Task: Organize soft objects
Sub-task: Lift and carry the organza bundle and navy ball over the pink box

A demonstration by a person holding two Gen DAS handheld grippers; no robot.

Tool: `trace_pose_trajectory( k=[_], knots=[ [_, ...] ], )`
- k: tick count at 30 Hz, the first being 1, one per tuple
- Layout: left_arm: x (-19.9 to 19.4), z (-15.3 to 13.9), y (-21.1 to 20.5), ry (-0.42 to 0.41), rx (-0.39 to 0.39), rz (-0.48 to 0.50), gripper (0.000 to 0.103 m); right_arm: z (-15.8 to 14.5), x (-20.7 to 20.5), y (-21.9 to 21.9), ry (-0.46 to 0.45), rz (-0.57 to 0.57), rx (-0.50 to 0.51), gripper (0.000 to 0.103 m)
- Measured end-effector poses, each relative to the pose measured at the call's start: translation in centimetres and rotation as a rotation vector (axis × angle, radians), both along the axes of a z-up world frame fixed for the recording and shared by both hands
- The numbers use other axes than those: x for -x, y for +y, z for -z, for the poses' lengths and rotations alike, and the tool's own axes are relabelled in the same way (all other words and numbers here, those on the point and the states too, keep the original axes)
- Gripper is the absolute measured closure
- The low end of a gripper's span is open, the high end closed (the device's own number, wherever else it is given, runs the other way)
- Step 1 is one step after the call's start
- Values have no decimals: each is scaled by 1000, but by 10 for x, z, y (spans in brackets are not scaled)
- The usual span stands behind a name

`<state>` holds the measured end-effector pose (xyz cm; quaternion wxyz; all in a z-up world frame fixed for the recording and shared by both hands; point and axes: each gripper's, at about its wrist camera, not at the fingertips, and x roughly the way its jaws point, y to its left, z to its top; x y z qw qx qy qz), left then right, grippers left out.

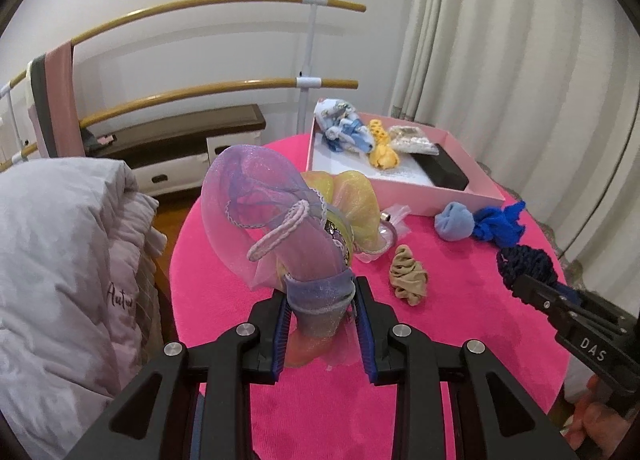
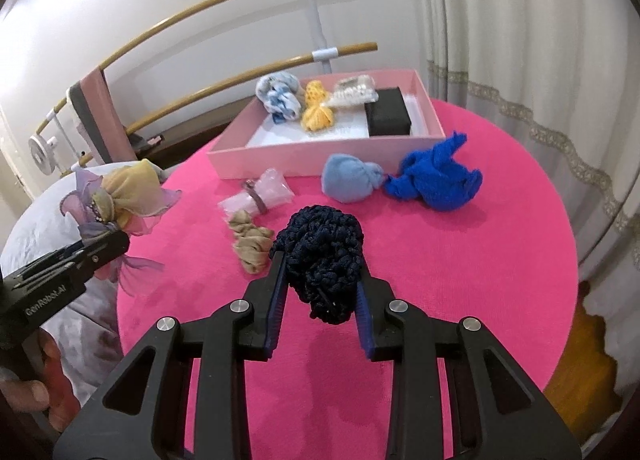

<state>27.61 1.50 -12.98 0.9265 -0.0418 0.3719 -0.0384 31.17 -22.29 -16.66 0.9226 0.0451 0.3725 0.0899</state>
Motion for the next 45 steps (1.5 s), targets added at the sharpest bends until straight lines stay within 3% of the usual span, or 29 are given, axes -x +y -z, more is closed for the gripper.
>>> trace_pose_trajectory(
  k=[16, 28, 36, 45],
  knots=[
    [41, -27, -8, -51, -18, 15, 77, -40, 31, 8, -98, -5, 8, 75],
    [33, -29, -13, -51, -34, 16, 76, -46, 30, 6, -102, -24, -19, 75],
    [-10, -45, -16, -81, -41, 30, 76, -76, -6, -2, -126, -48, -31, 74],
    [-95, -56, -26, -84, -8, 64, 75, -93, -78, -4, -122, -64, -78, 74]
  ],
)
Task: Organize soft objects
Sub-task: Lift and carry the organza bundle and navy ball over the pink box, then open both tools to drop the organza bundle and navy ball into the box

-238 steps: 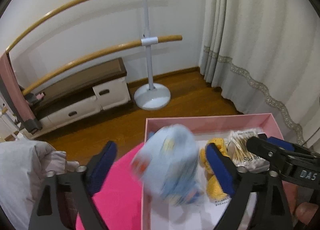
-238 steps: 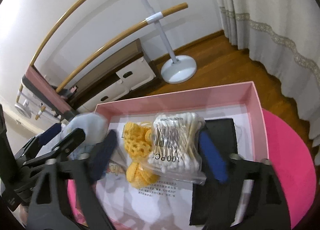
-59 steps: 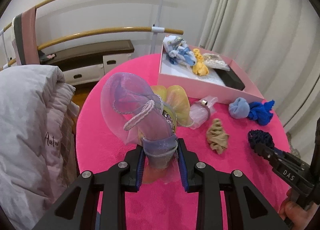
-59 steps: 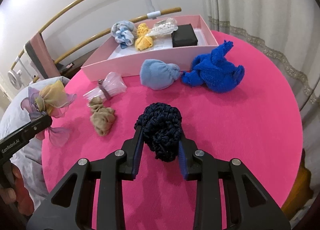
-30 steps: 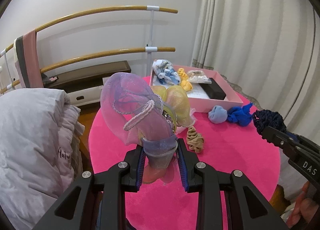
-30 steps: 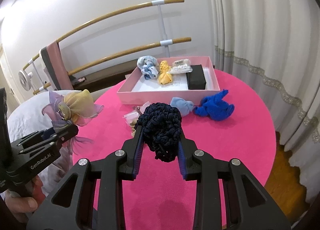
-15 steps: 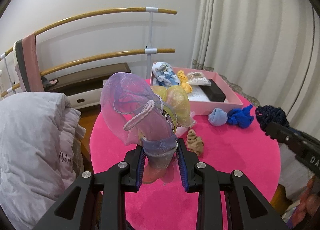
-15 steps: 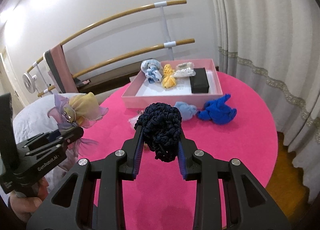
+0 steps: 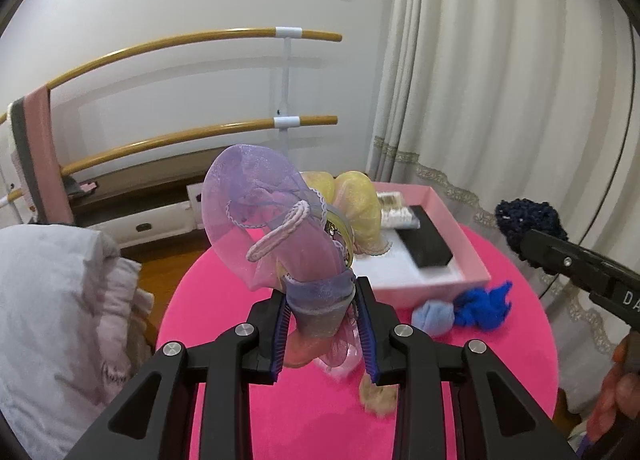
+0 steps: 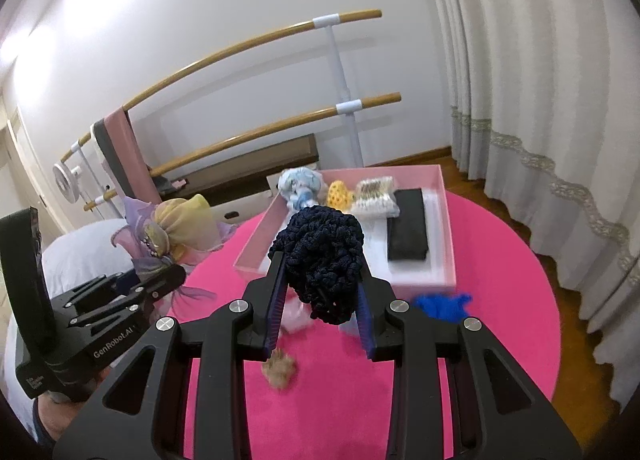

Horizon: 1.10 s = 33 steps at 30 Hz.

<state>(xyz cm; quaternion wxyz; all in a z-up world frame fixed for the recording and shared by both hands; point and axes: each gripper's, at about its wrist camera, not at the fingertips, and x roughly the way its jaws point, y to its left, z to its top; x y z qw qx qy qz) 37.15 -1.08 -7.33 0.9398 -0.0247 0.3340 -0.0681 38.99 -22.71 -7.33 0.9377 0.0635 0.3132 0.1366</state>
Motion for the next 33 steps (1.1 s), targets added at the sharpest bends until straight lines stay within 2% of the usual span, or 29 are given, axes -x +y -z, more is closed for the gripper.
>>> trace_pose_trajectory(
  k=[13, 23, 29, 30, 33],
  knots=[
    [-138, 15, -12, 88, 15, 32, 75, 12, -95, -1, 73, -13, -29, 73],
    [-225, 57, -25, 177, 1, 25, 73, 55, -146, 0, 182, -7, -34, 73],
    [-261, 72, -36, 213, -7, 24, 72, 79, -164, 0, 244, -1, -46, 73],
    [-265, 73, -36, 214, -8, 22, 65, 81, -166, -1, 251, 0, -48, 72],
    [-270, 74, -37, 201, -21, 4, 37, 86, -170, -1, 265, 2, -47, 67]
  ],
)
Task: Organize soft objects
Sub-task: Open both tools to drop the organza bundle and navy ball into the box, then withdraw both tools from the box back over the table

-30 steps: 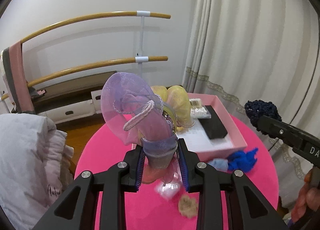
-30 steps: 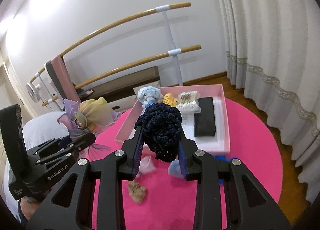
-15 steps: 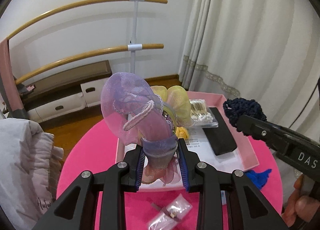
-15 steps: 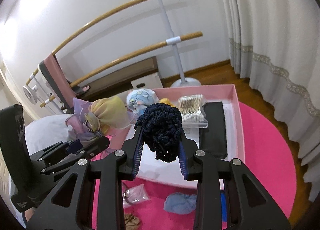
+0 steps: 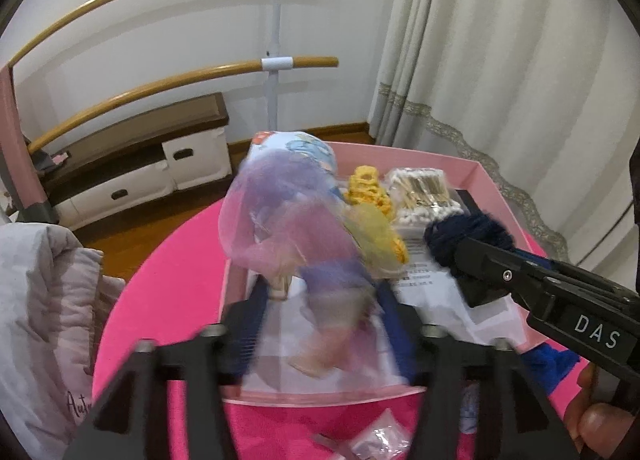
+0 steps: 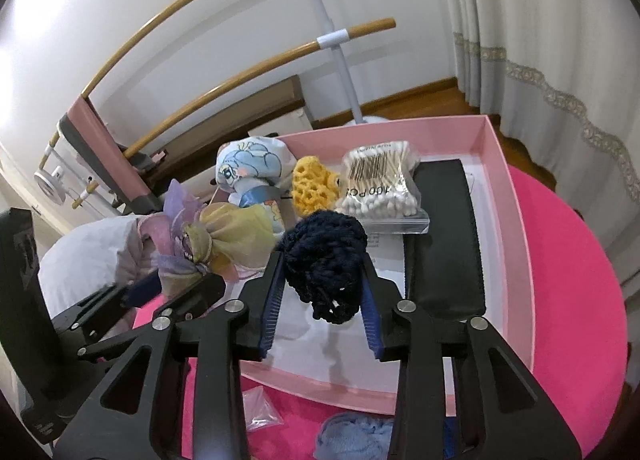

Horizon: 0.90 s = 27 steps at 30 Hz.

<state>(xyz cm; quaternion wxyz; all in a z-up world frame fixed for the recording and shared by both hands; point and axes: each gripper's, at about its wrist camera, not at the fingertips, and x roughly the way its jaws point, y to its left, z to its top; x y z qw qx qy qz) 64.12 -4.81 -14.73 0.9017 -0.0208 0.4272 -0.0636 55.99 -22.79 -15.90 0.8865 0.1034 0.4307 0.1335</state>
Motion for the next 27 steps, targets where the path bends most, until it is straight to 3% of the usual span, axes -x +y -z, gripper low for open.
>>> trace_pose_trajectory(
  k=[4, 6, 8, 9, 10, 17, 27],
  knots=[
    [5, -4, -1, -47, -37, -23, 15, 0, 1, -1, 2, 10, -4, 56],
    [9, -5, -1, -64, -57, -32, 13, -1, 4, -1, -4, 17, -13, 47],
    [16, -8, 0, -77, -60, -43, 8, -5, 8, -2, -18, 28, -22, 28],
    [20, -9, 1, -89, -60, -51, 2, -7, 10, -3, -26, 34, -26, 10],
    [23, -11, 3, -102, -59, -58, 0, -10, 14, -5, -36, 41, -37, 0],
    [65, -21, 3, -172, -120, -111, 0, -26, 36, -11, -70, 76, -47, 0],
    [135, -43, 9, -239, -89, -101, 0, -55, 89, -23, -158, 114, -50, 0]
  ],
)
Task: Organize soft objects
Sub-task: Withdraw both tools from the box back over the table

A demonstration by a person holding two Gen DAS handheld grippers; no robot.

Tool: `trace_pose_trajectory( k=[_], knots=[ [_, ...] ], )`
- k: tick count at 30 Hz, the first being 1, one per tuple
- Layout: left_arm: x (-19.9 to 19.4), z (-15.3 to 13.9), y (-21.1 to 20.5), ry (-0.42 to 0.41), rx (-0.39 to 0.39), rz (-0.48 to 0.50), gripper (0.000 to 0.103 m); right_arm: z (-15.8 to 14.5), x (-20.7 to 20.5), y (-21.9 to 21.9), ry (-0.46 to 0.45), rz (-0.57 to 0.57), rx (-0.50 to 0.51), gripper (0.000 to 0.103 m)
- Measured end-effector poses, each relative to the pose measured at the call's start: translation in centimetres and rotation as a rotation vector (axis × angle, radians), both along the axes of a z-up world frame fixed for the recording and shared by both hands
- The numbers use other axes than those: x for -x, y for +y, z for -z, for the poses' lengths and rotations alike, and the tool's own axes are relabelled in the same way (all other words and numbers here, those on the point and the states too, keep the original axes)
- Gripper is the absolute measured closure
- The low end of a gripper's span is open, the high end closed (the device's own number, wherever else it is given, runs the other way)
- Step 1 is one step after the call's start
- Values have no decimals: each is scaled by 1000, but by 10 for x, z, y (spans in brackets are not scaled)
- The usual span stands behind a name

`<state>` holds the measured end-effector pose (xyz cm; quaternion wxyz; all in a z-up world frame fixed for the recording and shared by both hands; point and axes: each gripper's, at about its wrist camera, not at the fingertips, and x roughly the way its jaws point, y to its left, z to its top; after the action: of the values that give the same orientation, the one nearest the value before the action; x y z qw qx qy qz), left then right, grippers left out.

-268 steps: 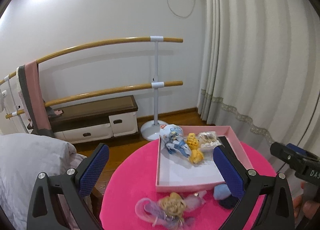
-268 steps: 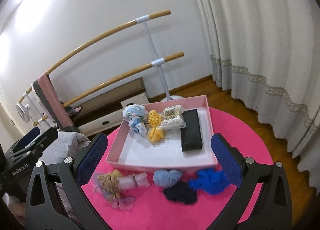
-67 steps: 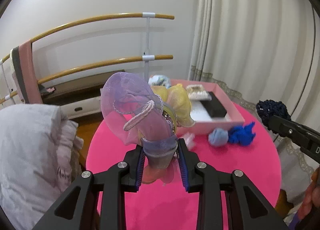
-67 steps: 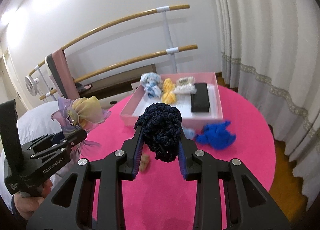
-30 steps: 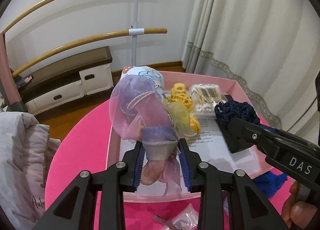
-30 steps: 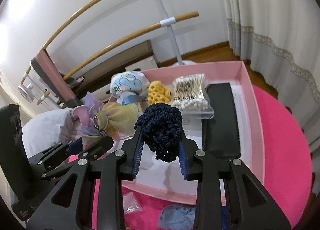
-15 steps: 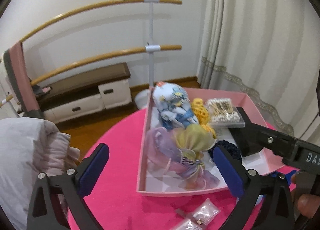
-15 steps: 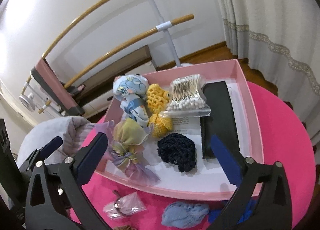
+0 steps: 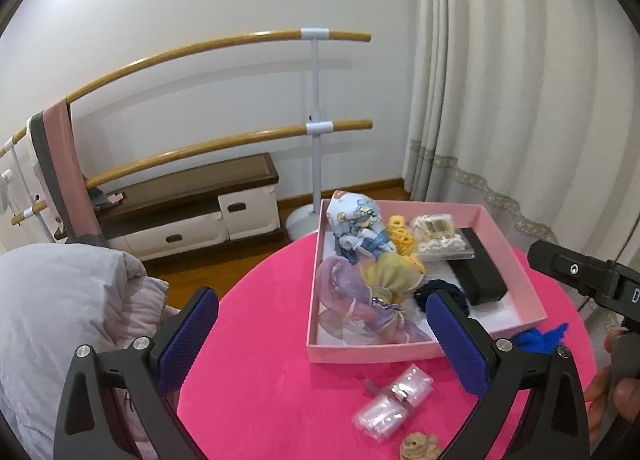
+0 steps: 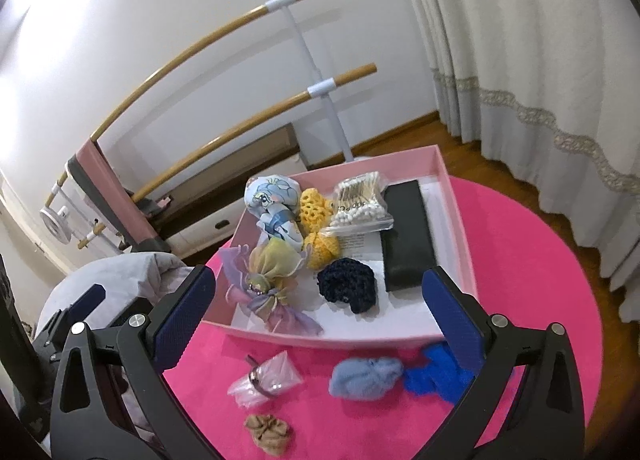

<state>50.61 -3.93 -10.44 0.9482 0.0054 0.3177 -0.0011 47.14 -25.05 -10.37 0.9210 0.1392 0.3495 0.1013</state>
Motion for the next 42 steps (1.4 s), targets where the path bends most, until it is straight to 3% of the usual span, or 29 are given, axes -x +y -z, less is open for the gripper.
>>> trace_pose_trajectory(
  k=[22, 32, 42],
  knots=[
    [126, -58, 7, -98, 63, 19, 0, -55, 144, -5, -211, 49, 71, 0],
    [191, -60, 13, -126, 67, 12, 0, -52, 194, -3, -242, 102, 148, 0],
    [233, -51, 19, -82, 84, 12, 0, -35, 220, -1, -231, 115, 208, 0]
  ],
)
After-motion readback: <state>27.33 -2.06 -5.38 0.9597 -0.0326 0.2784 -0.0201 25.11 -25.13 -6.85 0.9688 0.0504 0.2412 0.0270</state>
